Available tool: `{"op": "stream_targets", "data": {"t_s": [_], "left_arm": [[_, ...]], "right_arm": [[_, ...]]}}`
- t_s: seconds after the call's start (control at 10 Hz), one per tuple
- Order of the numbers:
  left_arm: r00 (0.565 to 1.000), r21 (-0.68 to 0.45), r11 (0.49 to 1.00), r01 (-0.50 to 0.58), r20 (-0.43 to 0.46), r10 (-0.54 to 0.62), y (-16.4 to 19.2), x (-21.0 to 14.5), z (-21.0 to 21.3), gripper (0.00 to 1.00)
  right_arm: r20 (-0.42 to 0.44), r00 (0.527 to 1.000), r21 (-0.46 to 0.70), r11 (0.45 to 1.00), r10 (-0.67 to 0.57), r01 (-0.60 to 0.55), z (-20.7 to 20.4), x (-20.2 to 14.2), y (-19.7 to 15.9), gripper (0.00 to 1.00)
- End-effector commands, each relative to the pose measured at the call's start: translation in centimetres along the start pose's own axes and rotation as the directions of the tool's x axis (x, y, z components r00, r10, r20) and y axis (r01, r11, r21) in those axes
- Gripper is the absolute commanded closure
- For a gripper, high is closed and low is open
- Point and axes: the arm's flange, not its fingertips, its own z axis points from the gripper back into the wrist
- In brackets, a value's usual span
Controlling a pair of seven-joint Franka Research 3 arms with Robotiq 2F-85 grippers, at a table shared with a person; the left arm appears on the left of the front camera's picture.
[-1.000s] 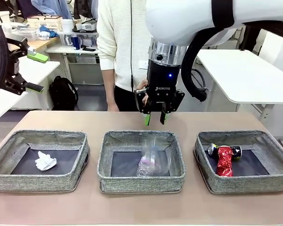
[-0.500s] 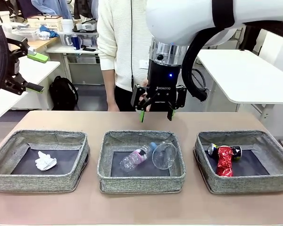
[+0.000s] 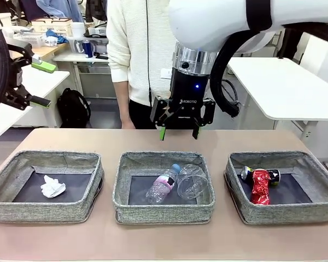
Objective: Sort the waste into the appropriate baskets.
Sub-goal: Place the picked waste into the Fabric basket indicated by the person.
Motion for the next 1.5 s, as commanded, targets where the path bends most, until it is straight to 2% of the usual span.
{"op": "stream_targets", "data": {"t_s": [0.0,0.1,0.3,0.4,0.5,0.7,0.8,0.9,1.0,1.4], "left_arm": [[1.0,-0.009,1.0,0.02,-0.004,-0.02,0.1,-0.1,0.2,0.0],[1.0,-0.009,1.0,0.02,-0.004,-0.02,0.1,-0.1,0.2,0.0],[1.0,-0.009,1.0,0.02,-0.004,-0.02,0.1,-0.1,0.2,0.0],[1.0,-0.009,1.0,0.02,-0.004,-0.02,0.1,-0.1,0.2,0.0],[1.0,-0.009,1.0,0.02,-0.004,-0.02,0.1,-0.1,0.2,0.0],[1.0,-0.009,1.0,0.02,-0.004,-0.02,0.1,-0.1,0.2,0.0],[1.0,-0.009,1.0,0.02,-0.004,-0.02,0.1,-0.1,0.2,0.0],[1.0,-0.009,1.0,0.02,-0.004,-0.02,0.1,-0.1,0.2,0.0],[1.0,-0.009,1.0,0.02,-0.004,-0.02,0.1,-0.1,0.2,0.0],[1.0,-0.009,1.0,0.02,-0.004,-0.02,0.1,-0.1,0.2,0.0]], "right_arm": [[0.024,1.0,0.415,0.91,-0.007,-0.004,3.3,-1.5,-2.1,0.0],[-0.043,0.999,0.626,0.778,-0.03,0.051,5.5,-2.9,-4.4,0.0],[-0.061,0.995,0.773,0.626,-0.083,0.099,7.2,-6.4,-9.2,0.0],[-0.028,0.992,0.842,0.532,-0.121,0.088,7.5,-8.9,-12.3,0.0],[-0.01,0.977,0.866,0.487,-0.215,0.116,7.5,-11.2,-15.3,0.0],[0.078,0.927,0.922,0.38,-0.366,0.073,7.4,-15.4,-20.9,0.0],[0.059,0.908,0.925,0.365,-0.414,0.106,7.2,-16.6,-22.8,0.0],[-0.017,0.878,0.907,0.362,-0.478,0.214,6.6,-17.0,-24.6,0.0],[0.017,0.928,0.913,0.384,-0.372,0.137,7.3,-15.1,-22.1,0.0],[0.017,0.928,0.913,0.384,-0.372,0.137,7.3,-15.1,-22.1,0.0]]}}
